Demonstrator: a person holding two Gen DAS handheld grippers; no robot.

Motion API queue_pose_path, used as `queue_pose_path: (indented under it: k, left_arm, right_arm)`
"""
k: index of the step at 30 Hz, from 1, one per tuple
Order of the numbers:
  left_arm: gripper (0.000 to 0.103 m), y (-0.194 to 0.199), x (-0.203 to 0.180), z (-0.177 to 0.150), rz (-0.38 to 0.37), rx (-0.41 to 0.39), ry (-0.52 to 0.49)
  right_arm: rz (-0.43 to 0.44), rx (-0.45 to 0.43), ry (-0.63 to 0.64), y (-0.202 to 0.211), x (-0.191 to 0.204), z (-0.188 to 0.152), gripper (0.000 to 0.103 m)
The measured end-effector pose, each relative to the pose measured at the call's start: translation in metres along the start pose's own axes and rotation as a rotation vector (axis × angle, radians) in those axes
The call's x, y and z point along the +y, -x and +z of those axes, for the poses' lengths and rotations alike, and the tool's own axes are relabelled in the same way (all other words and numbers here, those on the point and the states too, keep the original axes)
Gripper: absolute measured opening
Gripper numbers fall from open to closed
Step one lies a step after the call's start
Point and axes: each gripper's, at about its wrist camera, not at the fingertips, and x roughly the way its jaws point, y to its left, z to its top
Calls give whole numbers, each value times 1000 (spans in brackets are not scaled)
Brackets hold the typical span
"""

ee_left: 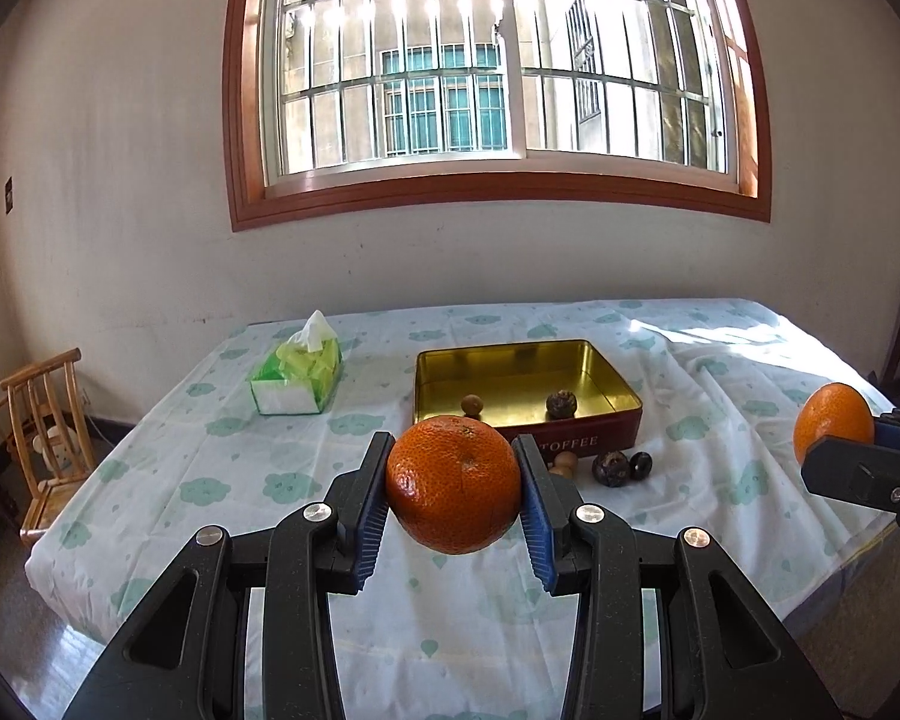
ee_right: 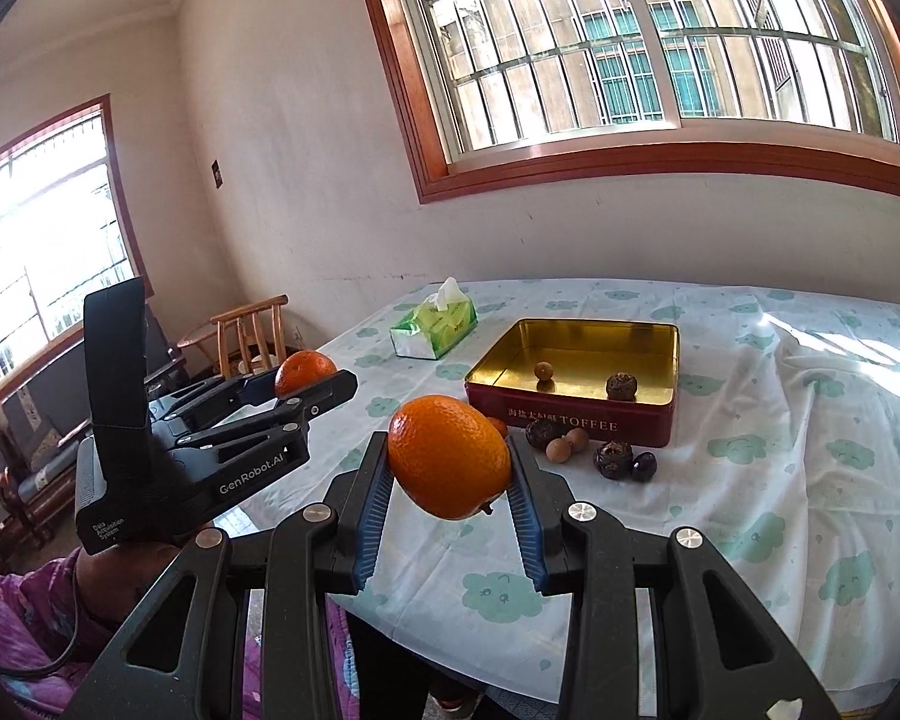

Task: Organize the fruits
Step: 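Lift the orange and tangerine and carry them toward the red tin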

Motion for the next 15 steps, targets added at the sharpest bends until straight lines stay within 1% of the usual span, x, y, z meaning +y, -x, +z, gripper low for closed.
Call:
queue_pose_path:
  k: [15]
  left_arm:
    - [41, -19, 7, 21, 21, -4, 0]
  right_arm:
    - [5, -25, -11, -15, -11, 25, 35]
